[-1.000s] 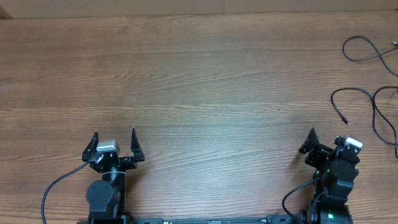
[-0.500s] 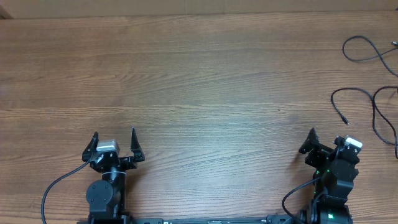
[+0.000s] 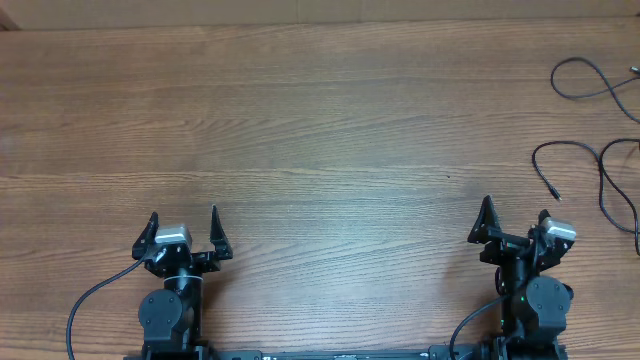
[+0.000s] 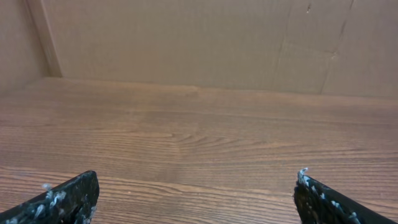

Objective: Untangle cables

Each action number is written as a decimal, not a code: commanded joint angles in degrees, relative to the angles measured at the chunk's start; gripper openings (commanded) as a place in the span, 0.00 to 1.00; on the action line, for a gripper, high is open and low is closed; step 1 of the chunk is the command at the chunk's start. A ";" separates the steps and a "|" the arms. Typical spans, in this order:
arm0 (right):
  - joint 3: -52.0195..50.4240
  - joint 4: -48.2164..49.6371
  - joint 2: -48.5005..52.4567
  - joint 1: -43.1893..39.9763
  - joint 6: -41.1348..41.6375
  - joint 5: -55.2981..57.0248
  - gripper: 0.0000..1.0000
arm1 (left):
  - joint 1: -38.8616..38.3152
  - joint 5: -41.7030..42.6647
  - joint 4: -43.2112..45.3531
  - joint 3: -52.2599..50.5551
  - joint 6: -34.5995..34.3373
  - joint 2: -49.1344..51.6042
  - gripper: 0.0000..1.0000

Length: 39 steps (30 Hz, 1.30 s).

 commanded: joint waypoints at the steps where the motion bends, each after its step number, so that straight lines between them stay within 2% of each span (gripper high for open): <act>1: -0.20 0.52 -1.49 0.46 -0.04 -0.74 1.00 | 0.57 -0.50 0.15 -0.24 -0.37 -0.52 1.00; 8: -0.20 0.48 -1.49 1.95 -1.22 -1.01 1.00 | 0.57 -0.50 0.15 -0.24 -0.37 -0.52 1.00; 11: -0.20 0.35 -1.49 2.64 -7.21 -2.43 1.00 | 0.57 -0.50 0.15 -0.24 -0.37 -0.52 1.00; 15: -0.20 0.28 -1.49 2.84 -10.38 -2.40 1.00 | 0.57 -0.50 0.15 -0.24 -0.37 -0.52 1.00; 21: -0.20 0.28 -1.49 2.84 -10.84 -2.34 1.00 | 0.57 -0.50 0.15 -0.24 -0.37 -0.52 1.00; 25: -0.20 0.26 -1.49 2.84 -13.99 -2.40 1.00 | 0.57 -0.50 0.15 -0.24 -0.37 -0.52 1.00; 39: -0.20 0.33 -1.44 2.84 -13.97 -2.38 1.00 | 0.57 -0.50 0.15 -0.24 -0.37 -0.52 1.00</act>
